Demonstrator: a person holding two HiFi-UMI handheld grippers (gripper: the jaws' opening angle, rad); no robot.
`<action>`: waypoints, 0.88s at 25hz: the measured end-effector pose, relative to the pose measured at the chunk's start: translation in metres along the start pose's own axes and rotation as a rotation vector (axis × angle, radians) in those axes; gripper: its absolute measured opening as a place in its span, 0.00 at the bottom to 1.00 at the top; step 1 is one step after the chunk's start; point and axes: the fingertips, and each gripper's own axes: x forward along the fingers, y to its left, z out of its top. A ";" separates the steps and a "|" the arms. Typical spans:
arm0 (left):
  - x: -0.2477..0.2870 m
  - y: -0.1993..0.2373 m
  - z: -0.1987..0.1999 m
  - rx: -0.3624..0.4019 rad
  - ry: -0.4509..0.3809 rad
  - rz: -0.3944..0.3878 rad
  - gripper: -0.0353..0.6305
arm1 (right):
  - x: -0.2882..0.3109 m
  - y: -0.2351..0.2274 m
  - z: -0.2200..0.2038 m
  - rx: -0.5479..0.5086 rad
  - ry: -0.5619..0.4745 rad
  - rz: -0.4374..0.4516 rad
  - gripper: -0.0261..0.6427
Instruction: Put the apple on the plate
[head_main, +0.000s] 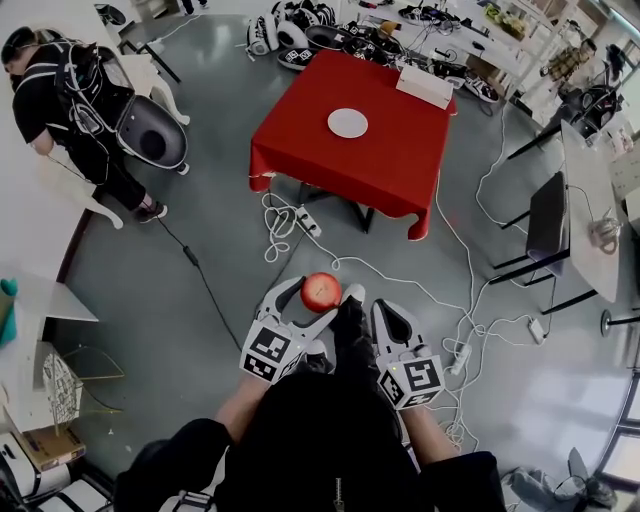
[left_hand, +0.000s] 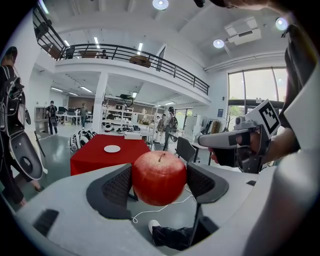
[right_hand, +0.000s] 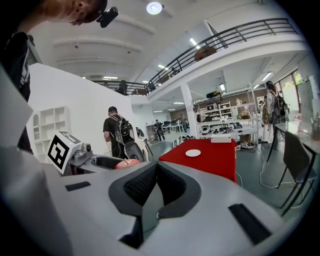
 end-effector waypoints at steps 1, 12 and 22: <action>0.003 0.002 0.002 0.000 0.003 0.000 0.56 | 0.002 -0.003 0.001 0.002 0.001 -0.002 0.06; 0.044 0.030 0.020 0.002 0.012 -0.002 0.56 | 0.033 -0.041 0.015 0.010 0.022 -0.014 0.06; 0.084 0.068 0.037 0.002 0.014 0.016 0.56 | 0.093 -0.069 0.032 0.013 0.041 0.037 0.06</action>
